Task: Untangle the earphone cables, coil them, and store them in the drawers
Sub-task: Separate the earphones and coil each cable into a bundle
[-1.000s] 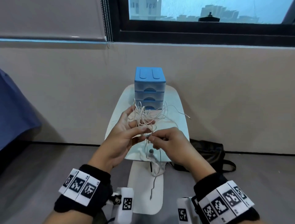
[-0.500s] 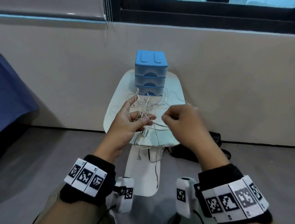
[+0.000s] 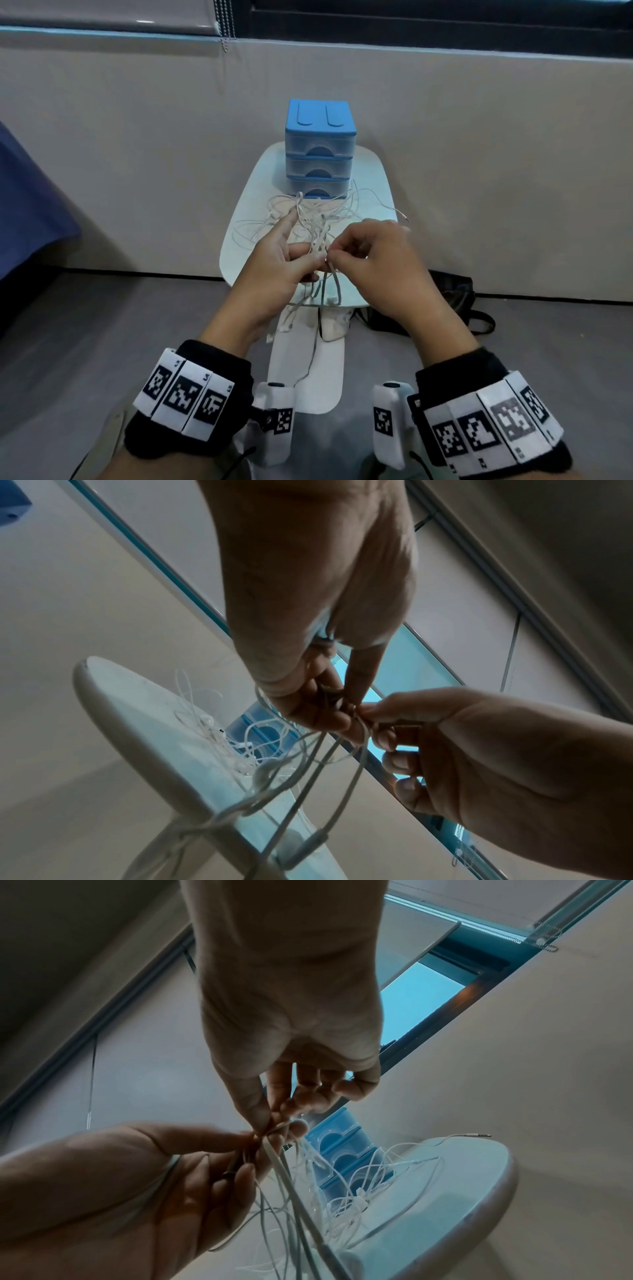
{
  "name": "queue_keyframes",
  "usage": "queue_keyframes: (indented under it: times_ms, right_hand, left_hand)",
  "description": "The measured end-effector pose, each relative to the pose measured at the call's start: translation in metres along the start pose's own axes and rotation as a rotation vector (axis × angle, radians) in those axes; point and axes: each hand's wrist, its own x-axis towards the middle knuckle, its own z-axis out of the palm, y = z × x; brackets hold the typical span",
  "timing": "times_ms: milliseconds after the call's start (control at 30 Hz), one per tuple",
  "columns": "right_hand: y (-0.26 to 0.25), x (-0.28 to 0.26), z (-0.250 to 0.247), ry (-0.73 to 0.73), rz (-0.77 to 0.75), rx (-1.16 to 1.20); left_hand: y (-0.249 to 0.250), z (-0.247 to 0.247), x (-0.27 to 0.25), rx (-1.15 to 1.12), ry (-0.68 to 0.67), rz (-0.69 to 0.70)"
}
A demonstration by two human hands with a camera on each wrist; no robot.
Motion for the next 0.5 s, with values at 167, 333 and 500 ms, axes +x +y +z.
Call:
queue_keyframes:
  times_ms: [167,333,500]
  right_hand:
    - [-0.003,0.002,0.002,0.001,0.065,-0.006]
    - [0.0,0.005,0.004,-0.01,0.162,0.187]
    - [-0.013,0.006,-0.01,-0.014,0.26,0.688]
  left_hand:
    - [0.004,0.0,0.003,0.026,-0.025,-0.006]
    - [0.007,0.002,0.006,0.063,-0.028,0.004]
    - [0.019,0.006,0.021,-0.026,0.053,-0.009]
